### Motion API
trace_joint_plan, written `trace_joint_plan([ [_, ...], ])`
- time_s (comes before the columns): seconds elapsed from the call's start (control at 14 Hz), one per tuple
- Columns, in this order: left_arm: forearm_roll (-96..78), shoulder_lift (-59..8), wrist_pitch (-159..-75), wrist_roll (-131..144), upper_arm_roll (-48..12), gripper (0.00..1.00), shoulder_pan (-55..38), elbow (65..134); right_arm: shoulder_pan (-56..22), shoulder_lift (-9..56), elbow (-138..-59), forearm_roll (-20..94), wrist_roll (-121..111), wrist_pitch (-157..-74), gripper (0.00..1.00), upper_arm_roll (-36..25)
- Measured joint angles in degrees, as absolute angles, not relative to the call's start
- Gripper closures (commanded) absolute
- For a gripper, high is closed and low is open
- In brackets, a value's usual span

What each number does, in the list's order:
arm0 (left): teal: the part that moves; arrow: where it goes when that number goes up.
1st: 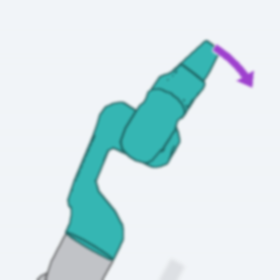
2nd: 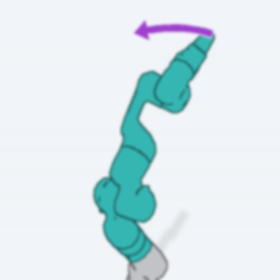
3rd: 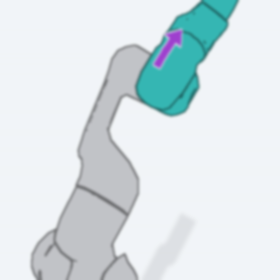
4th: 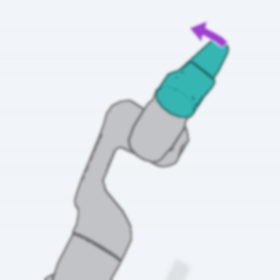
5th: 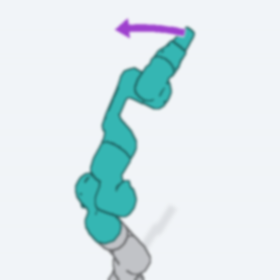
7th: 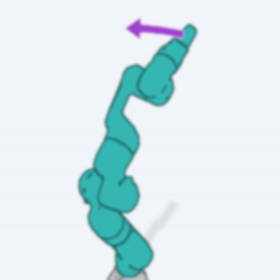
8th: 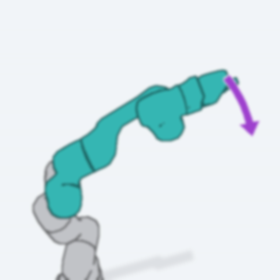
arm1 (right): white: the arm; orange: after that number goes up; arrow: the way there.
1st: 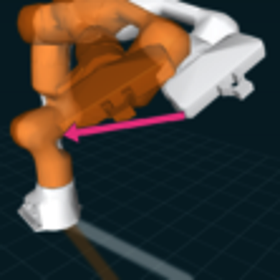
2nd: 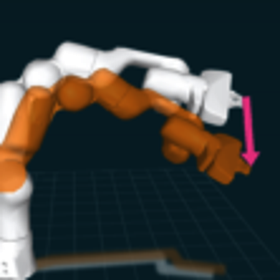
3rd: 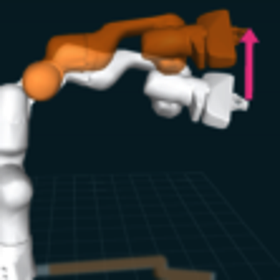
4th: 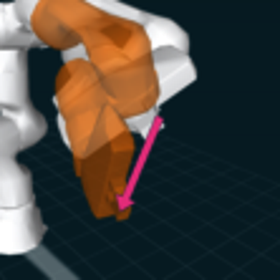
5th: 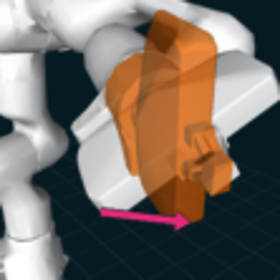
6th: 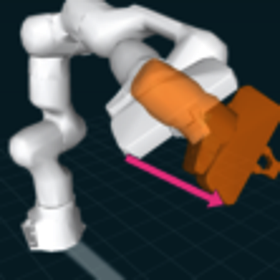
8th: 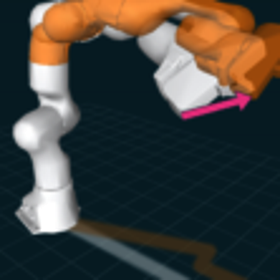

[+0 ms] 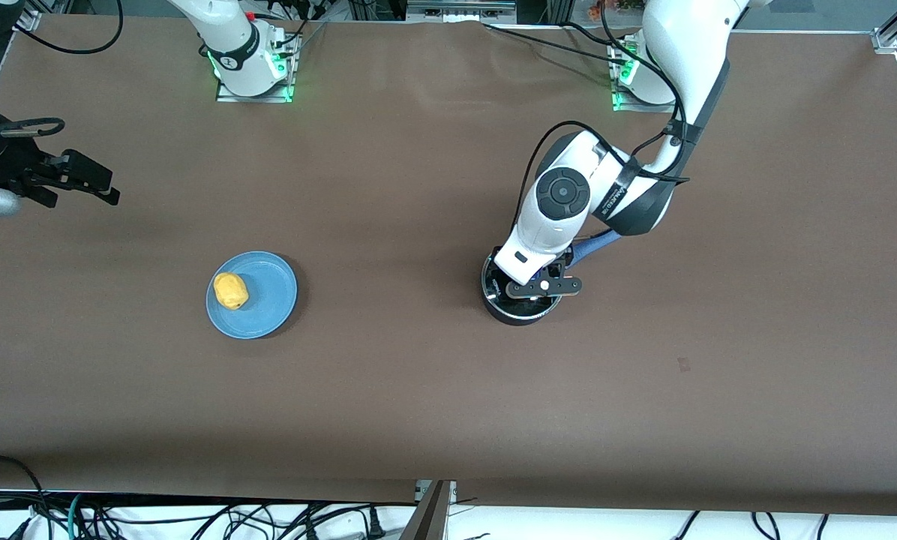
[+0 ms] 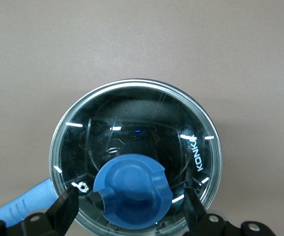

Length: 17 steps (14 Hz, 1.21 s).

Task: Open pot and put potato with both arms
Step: 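Lower the left gripper and close it on the blue lid knob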

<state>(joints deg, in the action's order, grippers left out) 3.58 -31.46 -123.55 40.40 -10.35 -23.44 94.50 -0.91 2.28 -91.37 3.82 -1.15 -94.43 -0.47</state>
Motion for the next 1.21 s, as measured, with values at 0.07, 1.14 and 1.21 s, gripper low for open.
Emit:
trace_joint_plan([
  [0.07,3.58,-31.47,-123.72,40.70,-10.35,0.08,-23.42,94.63,-0.90,2.28,-91.37,3.82,-1.15,-94.43,0.00,-0.48],
  [1.14,3.55,-32.00,-124.93,44.38,-10.44,0.46,-23.37,94.80,-0.88,2.28,-91.37,4.77,-1.15,-94.41,0.00,-0.68],
  [1.21,3.55,-31.98,-124.75,44.38,-10.44,0.46,-23.33,94.54,-0.88,2.28,-91.38,4.78,-1.15,-94.44,0.00,-0.69],
])
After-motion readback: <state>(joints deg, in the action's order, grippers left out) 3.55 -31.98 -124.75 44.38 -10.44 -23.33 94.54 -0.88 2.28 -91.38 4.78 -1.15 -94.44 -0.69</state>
